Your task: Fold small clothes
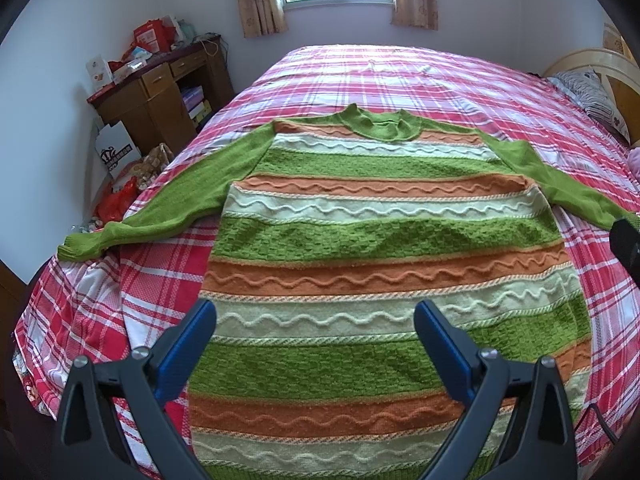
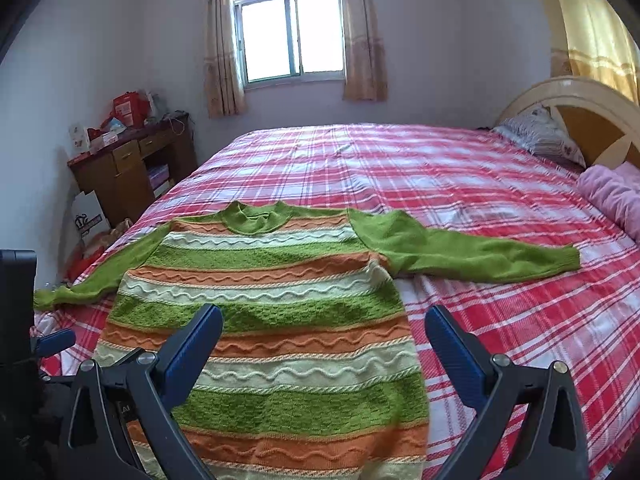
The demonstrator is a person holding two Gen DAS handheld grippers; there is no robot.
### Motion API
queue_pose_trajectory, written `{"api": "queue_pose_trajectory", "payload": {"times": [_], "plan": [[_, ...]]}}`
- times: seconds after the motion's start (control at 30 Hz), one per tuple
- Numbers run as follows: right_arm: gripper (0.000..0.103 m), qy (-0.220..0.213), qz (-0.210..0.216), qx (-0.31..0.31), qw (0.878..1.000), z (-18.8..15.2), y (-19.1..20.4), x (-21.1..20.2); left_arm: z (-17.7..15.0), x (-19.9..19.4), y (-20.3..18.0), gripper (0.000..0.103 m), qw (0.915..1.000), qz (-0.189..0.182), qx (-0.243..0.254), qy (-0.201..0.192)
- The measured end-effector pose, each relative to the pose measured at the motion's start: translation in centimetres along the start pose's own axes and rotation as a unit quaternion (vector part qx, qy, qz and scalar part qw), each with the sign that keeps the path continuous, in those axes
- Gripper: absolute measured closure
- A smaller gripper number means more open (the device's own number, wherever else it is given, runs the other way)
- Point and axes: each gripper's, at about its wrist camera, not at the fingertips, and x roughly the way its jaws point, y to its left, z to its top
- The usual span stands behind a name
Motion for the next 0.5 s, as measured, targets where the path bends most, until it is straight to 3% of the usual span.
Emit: {"api": "queue_pose_trajectory", "payload": {"times": [0.17, 0.5], "plan": [[0.002, 0.012, 0.013, 0.019, 1.000, 0.0, -0.6, 0.5, 0.2, 0.2, -0.1, 0.002, 1.0000, 0.002, 0.003, -0.001], [0.002, -0.004, -0.004, -0.002, 1.000, 1.0, -1.0, 0.6, 0.5, 0.9, -0.6, 0.002, 1.0000, 0.001, 0.006, 0.001]]}}
